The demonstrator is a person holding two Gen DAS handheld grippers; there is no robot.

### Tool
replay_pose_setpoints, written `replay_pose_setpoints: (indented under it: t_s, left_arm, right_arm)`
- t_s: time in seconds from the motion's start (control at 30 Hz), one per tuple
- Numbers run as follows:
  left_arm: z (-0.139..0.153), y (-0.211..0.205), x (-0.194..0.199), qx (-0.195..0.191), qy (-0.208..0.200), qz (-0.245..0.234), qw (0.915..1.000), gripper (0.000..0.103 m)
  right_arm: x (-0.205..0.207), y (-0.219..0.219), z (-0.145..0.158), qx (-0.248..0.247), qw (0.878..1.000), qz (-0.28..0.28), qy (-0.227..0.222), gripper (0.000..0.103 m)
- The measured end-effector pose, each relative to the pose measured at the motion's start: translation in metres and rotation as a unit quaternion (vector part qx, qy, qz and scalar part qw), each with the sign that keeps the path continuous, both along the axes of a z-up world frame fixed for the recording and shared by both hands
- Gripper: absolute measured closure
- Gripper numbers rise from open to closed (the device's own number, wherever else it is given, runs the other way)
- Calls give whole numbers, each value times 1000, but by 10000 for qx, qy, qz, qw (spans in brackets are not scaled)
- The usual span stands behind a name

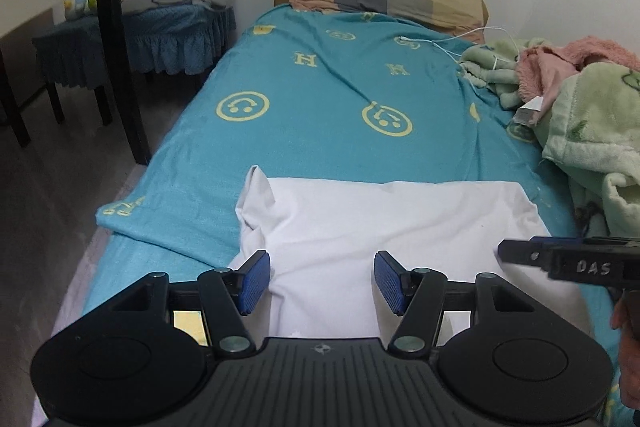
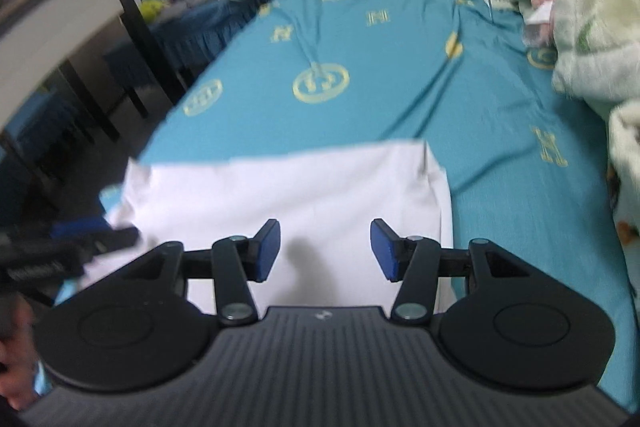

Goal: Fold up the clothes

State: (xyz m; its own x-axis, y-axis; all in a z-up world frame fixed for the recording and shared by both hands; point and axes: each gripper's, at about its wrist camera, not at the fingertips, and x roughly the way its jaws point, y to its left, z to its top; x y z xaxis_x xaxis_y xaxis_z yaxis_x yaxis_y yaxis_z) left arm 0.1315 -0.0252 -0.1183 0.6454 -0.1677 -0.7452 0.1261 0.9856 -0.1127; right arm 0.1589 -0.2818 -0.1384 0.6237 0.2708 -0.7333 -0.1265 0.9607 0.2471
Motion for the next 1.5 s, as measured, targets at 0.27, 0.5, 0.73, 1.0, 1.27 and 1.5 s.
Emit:
replay_pose_setpoints:
  t_s: [0.27, 0.5, 0.73, 1.0, 1.27, 1.5]
  left_arm:
    - [-10, -4, -3, 230, 78, -45, 9997, 43]
    - [-4, -11, -16, 361, -147, -97, 9992, 43]
    - [4, -17, -48, 500, -207, -103, 9985, 41]
    - [-6, -27, -80, 815, -32, -235, 9964, 39]
    - [-6, -2, -94, -647, 594, 374, 9954, 38]
    - [-6, 22, -106, -2021, 1155, 944, 9679, 25]
  right_arm:
    - [8, 8, -18, -87, 9996, 95, 245, 51]
    - [-9, 7, -3, -63, 9999, 67, 71, 51]
    - [-57, 3, 27, -141, 9996, -124, -204, 51]
    - [-78, 3, 8, -513, 9980, -357, 132, 51]
    - [-70, 8, -3, -534, 9973, -377, 328, 51]
    - [-67, 2, 3, -287, 9978, -494, 340, 51]
